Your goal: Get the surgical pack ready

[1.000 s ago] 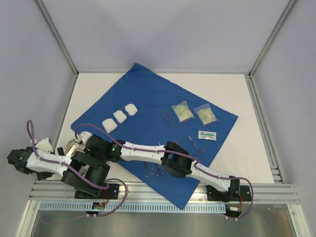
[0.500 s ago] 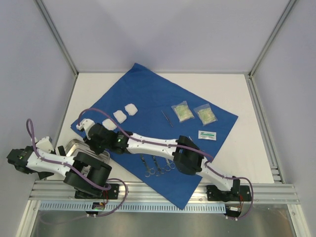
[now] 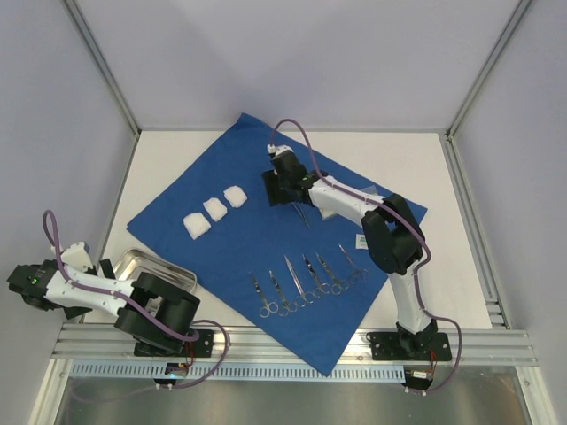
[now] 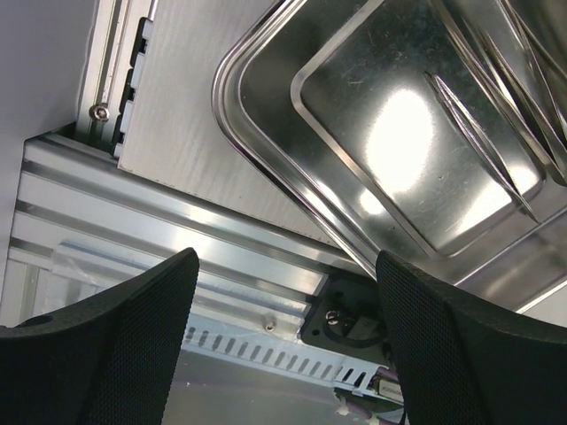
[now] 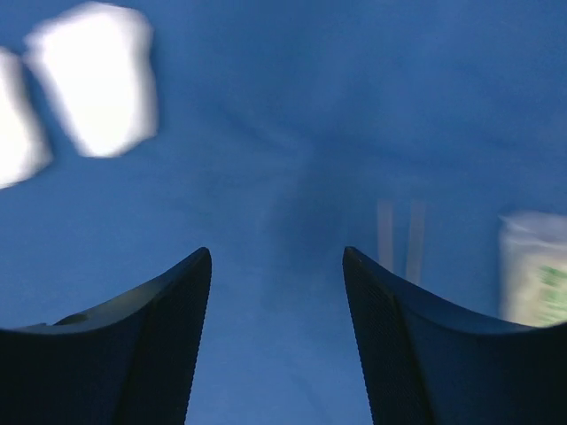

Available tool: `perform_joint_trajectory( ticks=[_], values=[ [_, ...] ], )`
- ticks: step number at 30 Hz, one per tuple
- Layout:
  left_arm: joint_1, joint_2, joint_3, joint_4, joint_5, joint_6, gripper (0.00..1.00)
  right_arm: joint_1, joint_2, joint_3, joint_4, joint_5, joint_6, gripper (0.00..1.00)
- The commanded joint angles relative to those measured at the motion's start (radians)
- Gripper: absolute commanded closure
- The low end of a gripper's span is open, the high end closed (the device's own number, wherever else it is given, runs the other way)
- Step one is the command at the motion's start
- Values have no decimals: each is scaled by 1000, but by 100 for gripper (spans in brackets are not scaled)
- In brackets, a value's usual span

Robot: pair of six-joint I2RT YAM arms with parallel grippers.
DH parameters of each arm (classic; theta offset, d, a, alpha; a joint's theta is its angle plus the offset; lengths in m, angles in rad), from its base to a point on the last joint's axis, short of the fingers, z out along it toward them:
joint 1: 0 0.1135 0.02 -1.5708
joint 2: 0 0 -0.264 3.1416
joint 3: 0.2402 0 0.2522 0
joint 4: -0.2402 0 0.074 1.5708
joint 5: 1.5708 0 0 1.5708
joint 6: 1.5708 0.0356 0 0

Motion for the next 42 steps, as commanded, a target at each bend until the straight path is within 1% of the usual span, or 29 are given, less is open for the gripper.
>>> perform_joint_trajectory(
  ticks=[1,4,7,9,11,13,16,17,18,19,22,23,27,29,30,32,33,34,35,36,37,39,40,41,42],
  values=[
    [6,6,21,31,25,-8,10,-46,-57,-35,-47,40,-18,35],
    [6,11,19,40,16,-3,10,-98,-63,-92,-50,31,-14,35],
    [6,17,16,46,5,3,10,-112,-63,-127,-50,26,-34,37],
    [7,18,13,45,4,9,10,-109,-60,-138,-50,-3,-46,38],
    [6,26,16,39,14,15,10,-114,-51,-144,-46,-21,-44,42],
    [6,32,19,26,30,17,10,-112,-42,-150,-53,1,-38,45],
    [7,30,18,19,45,20,10,-112,-43,-158,-56,11,-34,59],
    [7,32,18,17,47,20,10,-112,-48,-162,-56,9,-34,70],
    [6,30,19,14,50,21,10,-112,-49,-164,-58,14,-34,75],
    [7,27,19,14,51,23,10,-114,-58,-170,-58,29,-37,82],
    [6,24,16,11,56,26,10,-111,-66,-173,-56,35,-57,94],
    [6,24,13,9,57,30,10,-111,-68,-167,-58,32,-61,100],
    [6,20,4,8,59,40,10,-101,-94,-145,-75,17,-77,100],
    [6,9,-7,8,59,43,10,-66,-124,-136,-76,28,-80,100],
    [7,-3,-11,9,57,46,10,-28,-155,-127,-69,20,-80,100],
    [7,-14,-24,11,57,50,10,20,-183,-121,-15,-26,-69,99],
    [6,-19,-27,11,57,55,10,70,-189,-115,14,-64,-63,99],
    [6,-28,-28,11,59,60,10,99,-190,-106,45,-140,-55,99],
    [6,-31,-30,6,59,61,10,130,-183,-90,88,-161,-51,100],
    [6,-35,-31,3,63,69,10,191,-164,-67,99,-173,-43,100],
    [7,-42,-30,-3,65,72,10,222,-120,3,105,-192,-40,100],
    [7,-45,-30,-18,65,76,10,280,-59,86,112,-209,-34,100],
    [6,-49,-28,-21,67,84,10,331,-28,126,109,-228,-31,99],
    [6,-52,-28,-23,68,89,10,353,36,214,97,-233,-28,100],
    [7,-55,-28,-32,73,92,10,389,64,255,88,-236,-20,100]
  ],
)
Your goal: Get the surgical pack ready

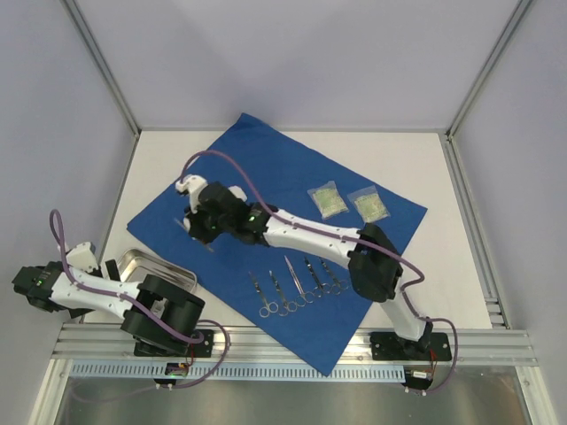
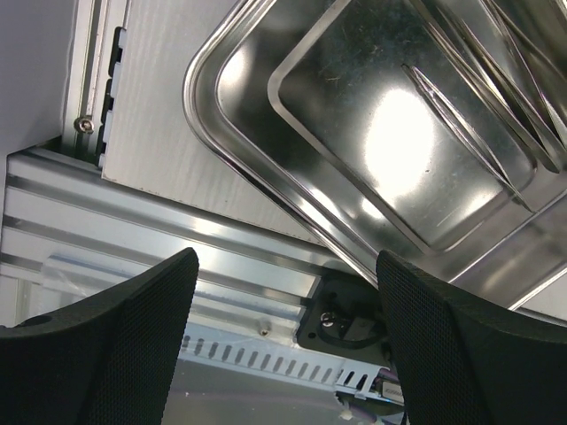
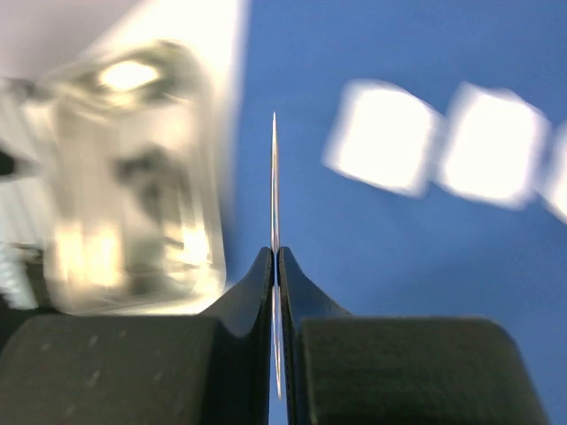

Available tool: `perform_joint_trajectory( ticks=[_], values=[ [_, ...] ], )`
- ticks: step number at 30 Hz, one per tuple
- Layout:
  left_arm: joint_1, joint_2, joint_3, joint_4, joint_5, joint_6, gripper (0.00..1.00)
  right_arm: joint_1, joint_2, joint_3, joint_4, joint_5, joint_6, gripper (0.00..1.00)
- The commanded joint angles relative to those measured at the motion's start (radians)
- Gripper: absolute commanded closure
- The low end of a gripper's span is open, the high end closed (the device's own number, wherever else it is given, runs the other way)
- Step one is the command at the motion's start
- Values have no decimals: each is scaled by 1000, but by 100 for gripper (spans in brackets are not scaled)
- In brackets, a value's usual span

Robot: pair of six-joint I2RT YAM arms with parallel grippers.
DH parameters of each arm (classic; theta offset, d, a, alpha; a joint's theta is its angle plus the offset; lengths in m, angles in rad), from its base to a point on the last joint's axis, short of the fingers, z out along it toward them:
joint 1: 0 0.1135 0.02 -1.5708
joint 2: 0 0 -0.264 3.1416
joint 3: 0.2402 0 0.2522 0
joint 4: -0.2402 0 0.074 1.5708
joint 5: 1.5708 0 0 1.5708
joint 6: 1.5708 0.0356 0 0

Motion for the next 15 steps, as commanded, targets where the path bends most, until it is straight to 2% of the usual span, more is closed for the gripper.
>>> perform_joint_trajectory(
  ticks=[1,8,12,15],
  values=[
    [7,-25,3,-29,47,61,9,85,129,163,33,-70,29,100],
    [7,-7,45,-68,49,96,9,191,345,425,73,-89,78,100],
    [6,-11,46,-73,61,90,9,224,425,516,27,-41,49,100],
    [6,-11,43,-84,73,89,9,230,432,489,24,-3,53,99]
  ],
)
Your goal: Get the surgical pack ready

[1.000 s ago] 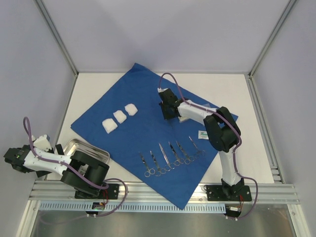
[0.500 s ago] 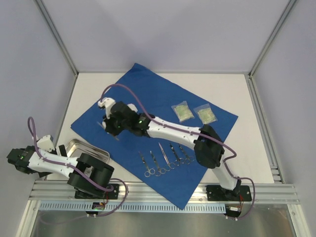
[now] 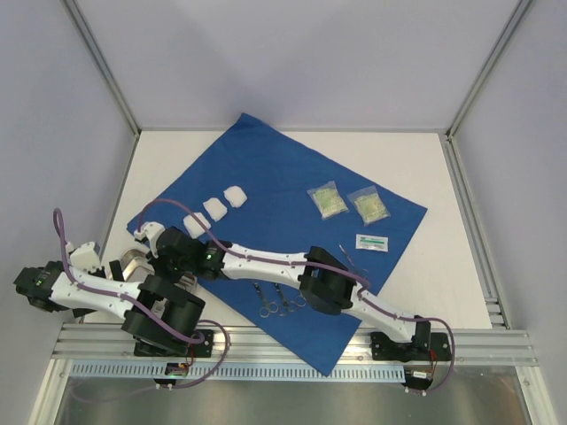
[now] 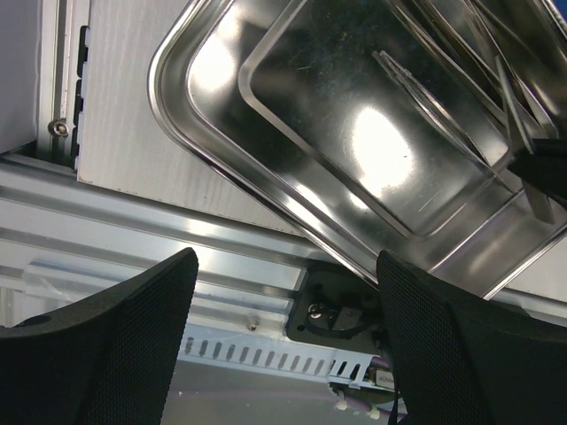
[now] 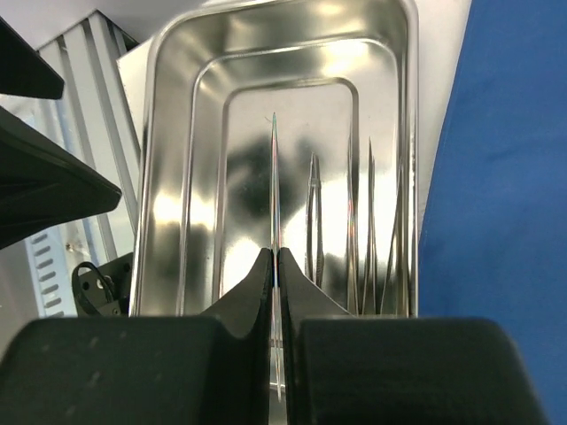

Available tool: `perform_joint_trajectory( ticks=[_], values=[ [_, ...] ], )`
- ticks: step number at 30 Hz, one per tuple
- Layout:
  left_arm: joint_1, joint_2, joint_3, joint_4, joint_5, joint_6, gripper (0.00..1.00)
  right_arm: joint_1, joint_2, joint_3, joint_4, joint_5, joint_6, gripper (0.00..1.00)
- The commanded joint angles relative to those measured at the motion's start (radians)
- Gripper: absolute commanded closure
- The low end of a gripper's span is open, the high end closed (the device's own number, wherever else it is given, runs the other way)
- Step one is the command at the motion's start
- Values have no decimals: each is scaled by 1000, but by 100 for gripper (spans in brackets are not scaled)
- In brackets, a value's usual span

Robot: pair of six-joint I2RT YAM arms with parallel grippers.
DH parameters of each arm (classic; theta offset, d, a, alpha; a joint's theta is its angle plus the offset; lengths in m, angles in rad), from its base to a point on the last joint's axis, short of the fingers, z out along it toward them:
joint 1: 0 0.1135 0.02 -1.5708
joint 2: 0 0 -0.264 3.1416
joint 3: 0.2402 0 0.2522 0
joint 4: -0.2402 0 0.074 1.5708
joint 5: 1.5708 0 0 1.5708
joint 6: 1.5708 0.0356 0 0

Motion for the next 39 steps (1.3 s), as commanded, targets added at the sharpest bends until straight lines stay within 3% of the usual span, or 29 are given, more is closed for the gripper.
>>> perform_joint_trajectory(
  ticks=[1,11,24,39],
  values=[
    [6,-6,35,-24,53,35,9,15,0,34,7,62,2,100],
    [7,-12,41,-22,41,34,9,64,63,46,-4,232,-61,99],
    [6,2,44,-15,42,31,9,83,112,71,-8,317,-110,99],
    [7,5,49,-21,42,38,9,83,54,45,18,292,-112,66]
  ],
)
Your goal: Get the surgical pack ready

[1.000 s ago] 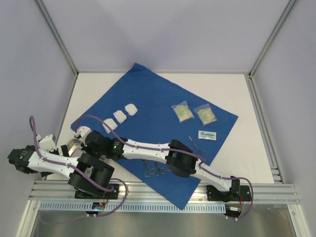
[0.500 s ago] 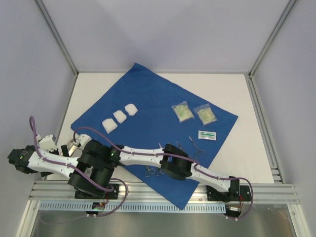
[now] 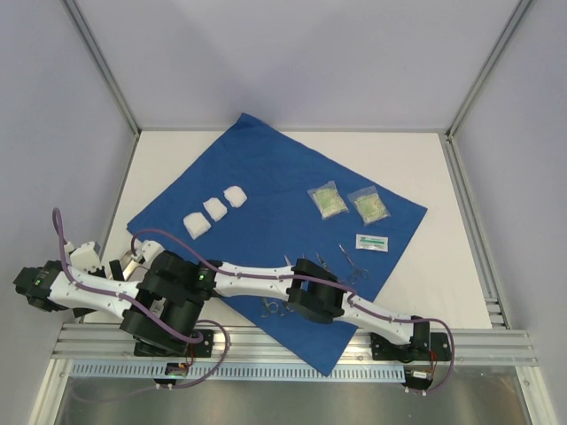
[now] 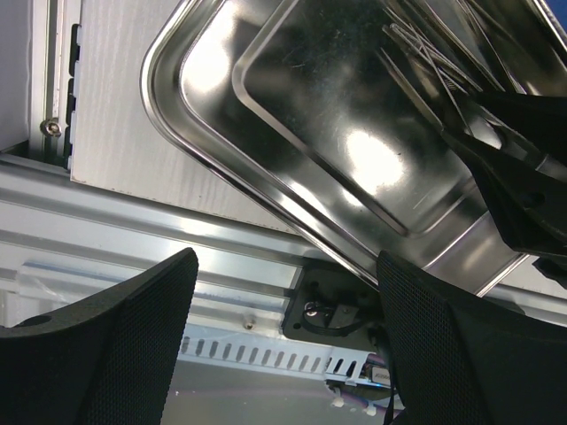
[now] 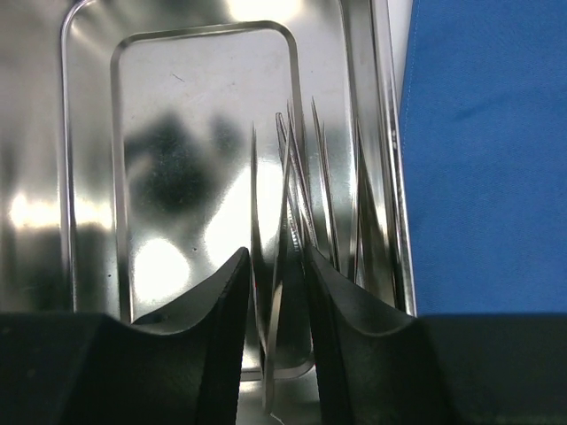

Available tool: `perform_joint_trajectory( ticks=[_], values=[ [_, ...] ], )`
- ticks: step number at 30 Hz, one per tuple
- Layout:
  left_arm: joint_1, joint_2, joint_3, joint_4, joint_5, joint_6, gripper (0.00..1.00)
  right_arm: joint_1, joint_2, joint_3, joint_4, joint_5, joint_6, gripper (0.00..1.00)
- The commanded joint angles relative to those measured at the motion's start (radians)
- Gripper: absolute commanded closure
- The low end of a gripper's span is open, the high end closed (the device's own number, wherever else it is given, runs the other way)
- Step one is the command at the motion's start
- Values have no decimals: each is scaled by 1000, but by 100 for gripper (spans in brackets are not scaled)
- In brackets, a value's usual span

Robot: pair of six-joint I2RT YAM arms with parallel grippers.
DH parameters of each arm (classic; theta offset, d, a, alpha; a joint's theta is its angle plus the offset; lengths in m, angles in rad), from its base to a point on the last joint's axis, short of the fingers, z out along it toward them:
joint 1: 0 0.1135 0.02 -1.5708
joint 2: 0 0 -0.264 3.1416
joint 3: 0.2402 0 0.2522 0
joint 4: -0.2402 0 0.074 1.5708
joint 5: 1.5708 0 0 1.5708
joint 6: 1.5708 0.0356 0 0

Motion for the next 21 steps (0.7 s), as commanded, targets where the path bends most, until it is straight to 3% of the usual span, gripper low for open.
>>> perform_joint_trajectory(
  ticks=[1,13,16,21],
  values=[
    [6,-6,42,-8,35,35,9,6,-78,6,48,-14,-6,65],
    [6,-33,73,-70,58,45,9,-38,-269,-133,77,-18,69,64],
    [7,-39,80,-93,68,52,9,-66,-354,-216,44,-6,112,64],
    [6,-44,82,-120,71,72,9,-109,-573,-496,-4,15,159,70]
  ],
)
